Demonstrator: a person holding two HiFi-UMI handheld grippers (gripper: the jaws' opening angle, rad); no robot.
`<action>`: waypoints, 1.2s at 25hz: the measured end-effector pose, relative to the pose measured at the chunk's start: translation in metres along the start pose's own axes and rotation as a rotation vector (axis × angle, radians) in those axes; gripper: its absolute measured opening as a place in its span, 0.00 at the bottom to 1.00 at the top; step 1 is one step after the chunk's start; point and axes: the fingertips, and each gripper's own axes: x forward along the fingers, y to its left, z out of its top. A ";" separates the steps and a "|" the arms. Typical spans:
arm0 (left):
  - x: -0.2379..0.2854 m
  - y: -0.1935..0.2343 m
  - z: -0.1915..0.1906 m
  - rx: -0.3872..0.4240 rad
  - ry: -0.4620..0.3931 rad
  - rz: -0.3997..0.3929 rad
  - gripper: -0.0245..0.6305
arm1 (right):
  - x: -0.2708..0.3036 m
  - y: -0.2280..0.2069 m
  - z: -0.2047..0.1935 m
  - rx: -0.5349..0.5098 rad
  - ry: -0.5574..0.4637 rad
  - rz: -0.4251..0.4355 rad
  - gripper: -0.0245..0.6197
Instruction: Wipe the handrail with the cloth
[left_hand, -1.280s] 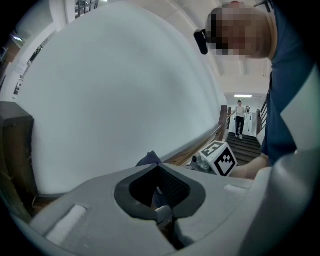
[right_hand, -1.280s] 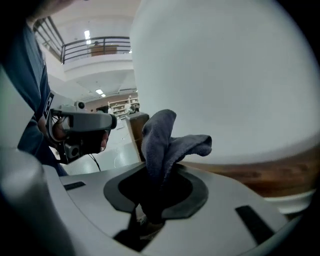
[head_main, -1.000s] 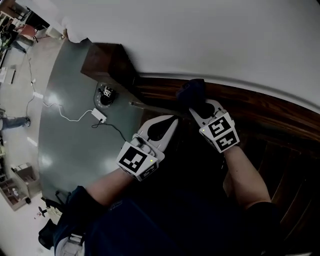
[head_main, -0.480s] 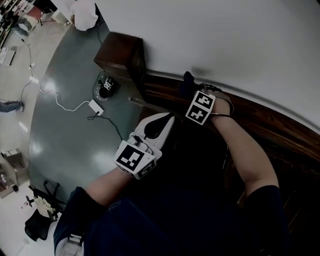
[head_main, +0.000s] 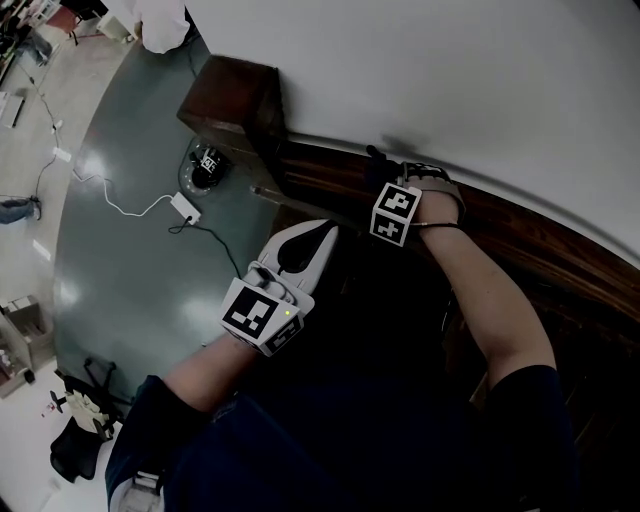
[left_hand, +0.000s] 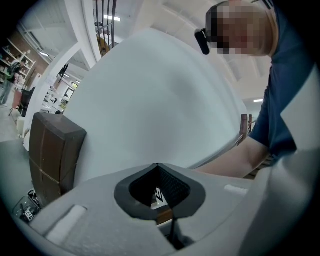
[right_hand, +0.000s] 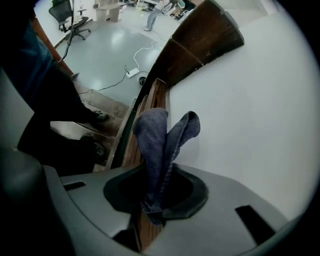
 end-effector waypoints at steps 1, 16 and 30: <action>0.002 -0.001 -0.004 0.006 0.008 -0.010 0.04 | -0.002 0.001 -0.006 -0.003 0.006 -0.008 0.18; 0.055 -0.064 -0.019 0.062 0.065 -0.237 0.04 | -0.040 0.007 -0.101 0.108 0.088 -0.119 0.18; 0.087 -0.129 -0.029 0.115 0.122 -0.403 0.04 | -0.084 0.016 -0.199 0.251 0.158 -0.198 0.18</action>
